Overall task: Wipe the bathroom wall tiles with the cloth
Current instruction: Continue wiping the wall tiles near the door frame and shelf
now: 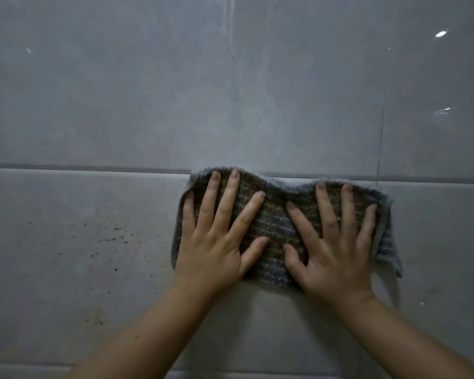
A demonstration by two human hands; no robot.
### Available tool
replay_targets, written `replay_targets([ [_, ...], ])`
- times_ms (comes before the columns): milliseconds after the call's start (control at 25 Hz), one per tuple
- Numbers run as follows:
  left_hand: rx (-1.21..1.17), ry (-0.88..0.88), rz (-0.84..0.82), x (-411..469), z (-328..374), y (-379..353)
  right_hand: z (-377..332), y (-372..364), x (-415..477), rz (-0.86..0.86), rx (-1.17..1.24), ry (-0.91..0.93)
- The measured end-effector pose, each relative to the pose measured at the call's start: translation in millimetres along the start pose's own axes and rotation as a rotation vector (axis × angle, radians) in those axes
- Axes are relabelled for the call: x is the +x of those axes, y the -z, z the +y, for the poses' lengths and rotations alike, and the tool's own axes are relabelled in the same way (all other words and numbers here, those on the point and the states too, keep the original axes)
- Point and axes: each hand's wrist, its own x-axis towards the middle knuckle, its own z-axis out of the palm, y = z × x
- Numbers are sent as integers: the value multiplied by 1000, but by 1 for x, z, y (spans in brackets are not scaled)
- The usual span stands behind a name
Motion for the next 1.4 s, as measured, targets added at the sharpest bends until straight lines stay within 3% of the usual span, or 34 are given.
replay_targets([
  [160, 10, -22, -12, 0, 8, -2, 10, 1, 1, -15, 5, 65],
  [360, -3, 65, 23, 59, 14, -2, 38, 3, 53, 7, -2, -46],
  [480, -4, 62, 18, 45, 18, -3, 33, 2, 35, 6, -2, -90],
  [720, 3, -80, -18, 16, -17, 6, -14, -6, 9, 5, -7, -88],
  [1160, 98, 114, -61, -63, -146, 26, -157, -19, 39, -20, 88, 95],
  [1280, 87, 92, -74, -107, -149, 25, -170, -23, 13, -43, 106, 191],
  [1400, 54, 71, -41, -90, -159, 24, -168, -25, 28, -6, 106, 226],
])
